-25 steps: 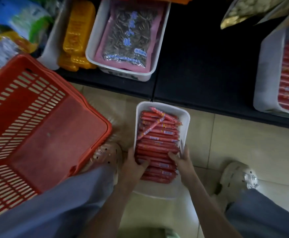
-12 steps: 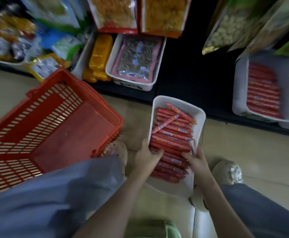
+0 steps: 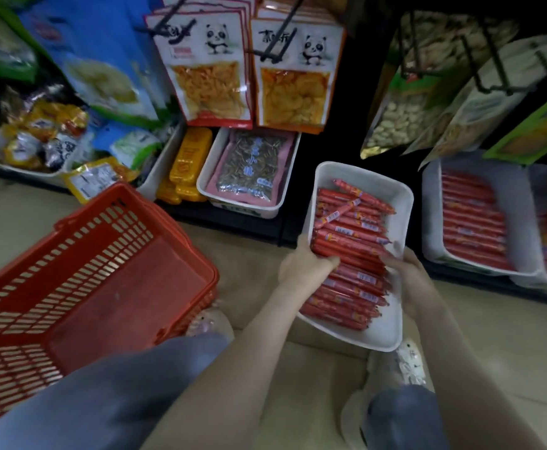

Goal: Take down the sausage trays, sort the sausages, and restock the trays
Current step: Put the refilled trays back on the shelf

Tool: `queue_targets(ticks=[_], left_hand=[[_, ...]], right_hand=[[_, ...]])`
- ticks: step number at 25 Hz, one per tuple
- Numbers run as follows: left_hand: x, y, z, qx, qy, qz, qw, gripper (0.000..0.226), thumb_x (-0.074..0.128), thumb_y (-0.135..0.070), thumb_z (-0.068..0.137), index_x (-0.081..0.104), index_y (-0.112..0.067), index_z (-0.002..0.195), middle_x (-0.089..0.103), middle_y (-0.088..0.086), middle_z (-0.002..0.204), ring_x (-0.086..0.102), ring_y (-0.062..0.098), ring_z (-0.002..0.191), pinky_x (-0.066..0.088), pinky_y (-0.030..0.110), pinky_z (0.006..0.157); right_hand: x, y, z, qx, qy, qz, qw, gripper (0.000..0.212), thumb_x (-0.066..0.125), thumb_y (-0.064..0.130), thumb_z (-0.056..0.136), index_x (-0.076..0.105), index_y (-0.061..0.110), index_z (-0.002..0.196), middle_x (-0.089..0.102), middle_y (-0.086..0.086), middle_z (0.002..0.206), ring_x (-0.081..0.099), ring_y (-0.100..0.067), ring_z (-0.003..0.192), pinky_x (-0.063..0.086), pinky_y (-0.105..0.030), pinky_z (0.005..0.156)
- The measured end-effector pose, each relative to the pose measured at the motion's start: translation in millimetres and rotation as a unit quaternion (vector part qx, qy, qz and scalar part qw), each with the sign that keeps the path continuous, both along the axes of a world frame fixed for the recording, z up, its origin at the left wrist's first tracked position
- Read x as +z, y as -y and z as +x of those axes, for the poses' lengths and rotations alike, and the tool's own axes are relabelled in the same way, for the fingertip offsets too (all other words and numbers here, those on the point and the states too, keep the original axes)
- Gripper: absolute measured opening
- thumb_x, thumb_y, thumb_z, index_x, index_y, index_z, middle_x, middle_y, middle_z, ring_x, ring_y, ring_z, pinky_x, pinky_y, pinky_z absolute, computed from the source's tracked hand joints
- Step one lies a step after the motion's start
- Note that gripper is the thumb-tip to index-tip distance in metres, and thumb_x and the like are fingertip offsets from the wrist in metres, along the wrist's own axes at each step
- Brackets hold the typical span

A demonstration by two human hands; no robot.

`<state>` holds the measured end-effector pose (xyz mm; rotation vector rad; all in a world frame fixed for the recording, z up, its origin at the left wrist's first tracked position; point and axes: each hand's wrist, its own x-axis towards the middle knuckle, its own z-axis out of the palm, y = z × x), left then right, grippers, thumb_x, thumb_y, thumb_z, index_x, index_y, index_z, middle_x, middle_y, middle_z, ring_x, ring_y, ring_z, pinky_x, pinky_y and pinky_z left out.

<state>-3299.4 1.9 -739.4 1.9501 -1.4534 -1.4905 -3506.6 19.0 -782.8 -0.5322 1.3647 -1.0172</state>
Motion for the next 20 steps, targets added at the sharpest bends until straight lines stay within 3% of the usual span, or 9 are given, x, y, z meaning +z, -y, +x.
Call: queue_targets(ticks=[4, 7, 11, 14, 15, 16, 17, 19, 20], left_hand=[[-31.1, 38.8, -21.0, 0.011, -0.030, 0.028, 0.999, 0.043, 0.063, -0.039, 0.082, 0.042, -0.026, 0.118, 0.063, -0.007, 0.095, 0.054, 0.010, 0.072, 0.039, 0.025, 0.058], [-51.1, 61.6, -26.4, 0.020, -0.026, 0.023, 0.999, 0.044, 0.064, -0.037, 0.080, 0.044, -0.025, 0.117, 0.060, -0.010, 0.089, 0.053, 0.006, 0.070, 0.039, 0.025, 0.060], [-78.0, 89.9, -25.6, 0.030, -0.008, -0.017, 0.999, 0.047, 0.066, -0.040, 0.078, 0.045, -0.026, 0.118, 0.065, -0.004, 0.100, 0.062, 0.021, 0.091, 0.047, 0.032, 0.079], [-90.2, 101.5, -27.2, 0.037, -0.032, -0.044, 0.998, 0.065, 0.068, -0.043, 0.079, 0.038, -0.026, 0.134, 0.061, -0.001, 0.121, 0.058, 0.025, 0.112, 0.045, 0.034, 0.093], [-90.1, 100.1, -29.0, 0.012, -0.010, -0.056, 0.998, 0.078, 0.068, -0.046, 0.078, 0.029, -0.022, 0.142, 0.051, 0.004, 0.136, 0.049, 0.026, 0.125, 0.040, 0.036, 0.101], [-89.0, 95.6, -30.2, -0.040, 0.047, -0.088, 0.994, 0.094, 0.067, -0.052, 0.077, 0.017, -0.017, 0.148, 0.032, 0.010, 0.151, 0.032, 0.028, 0.138, 0.030, 0.039, 0.111], [-87.4, 88.8, -29.9, -0.121, 0.120, -0.148, 0.974, 0.105, 0.064, -0.060, 0.076, 0.007, -0.013, 0.151, 0.011, 0.014, 0.158, 0.013, 0.029, 0.145, 0.016, 0.044, 0.117], [-88.0, 73.1, -23.4, -0.328, 0.185, -0.291, 0.879, 0.109, 0.056, -0.067, 0.077, 0.001, -0.011, 0.152, -0.011, 0.013, 0.158, -0.010, 0.027, 0.146, 0.000, 0.053, 0.117], [-89.8, 67.4, -17.5, -0.439, 0.198, -0.316, 0.817, 0.110, 0.053, -0.070, 0.077, -0.003, -0.012, 0.152, -0.016, 0.011, 0.157, -0.017, 0.024, 0.145, -0.006, 0.052, 0.116]], right_hand=[[-30.9, 46.0, -28.4, 0.025, -0.014, -0.011, 1.000, 0.040, 0.063, 0.014, 0.089, 0.056, 0.009, 0.127, 0.059, -0.021, 0.126, 0.058, -0.039, 0.114, 0.045, -0.057, 0.096], [-53.0, 70.2, -31.7, 0.032, -0.022, -0.014, 0.999, 0.033, 0.058, 0.004, 0.089, 0.058, 0.004, 0.122, 0.063, -0.019, 0.118, 0.062, -0.037, 0.107, 0.054, -0.045, 0.084], [-70.2, 101.0, -34.2, 0.012, -0.052, -0.017, 0.998, 0.051, 0.066, 0.007, 0.082, 0.049, 0.004, 0.130, 0.059, -0.019, 0.124, 0.064, -0.032, 0.105, 0.056, -0.040, 0.078], [-62.8, 110.7, -30.1, 0.009, -0.134, -0.018, 0.991, 0.068, 0.072, 0.020, 0.081, 0.036, 0.014, 0.138, 0.051, -0.011, 0.135, 0.053, -0.029, 0.122, 0.049, -0.046, 0.093], [-58.9, 107.0, -25.7, 0.041, -0.226, -0.038, 0.973, 0.075, 0.072, 0.030, 0.083, 0.028, 0.020, 0.143, 0.040, -0.008, 0.145, 0.039, -0.029, 0.135, 0.039, -0.049, 0.105], [-54.9, 98.1, -21.3, 0.105, -0.348, -0.059, 0.930, 0.090, 0.071, 0.045, 0.080, 0.016, 0.027, 0.149, 0.022, -0.002, 0.155, 0.017, -0.025, 0.145, 0.017, -0.050, 0.115], [-50.0, 82.8, -13.0, 0.177, -0.449, -0.074, 0.873, 0.102, 0.065, 0.061, 0.076, 0.002, 0.033, 0.151, 0.001, 0.005, 0.158, -0.005, -0.018, 0.146, -0.004, -0.045, 0.114], [-45.2, 45.1, 3.9, 0.294, -0.539, -0.116, 0.781, 0.107, 0.041, 0.087, 0.064, -0.014, 0.041, 0.144, -0.022, 0.015, 0.151, -0.028, -0.007, 0.138, -0.020, -0.038, 0.109], [-48.6, 30.3, 7.0, 0.347, -0.562, -0.109, 0.743, 0.108, 0.025, 0.095, 0.059, -0.019, 0.042, 0.142, -0.026, 0.014, 0.151, -0.032, -0.007, 0.137, -0.022, -0.040, 0.110]])
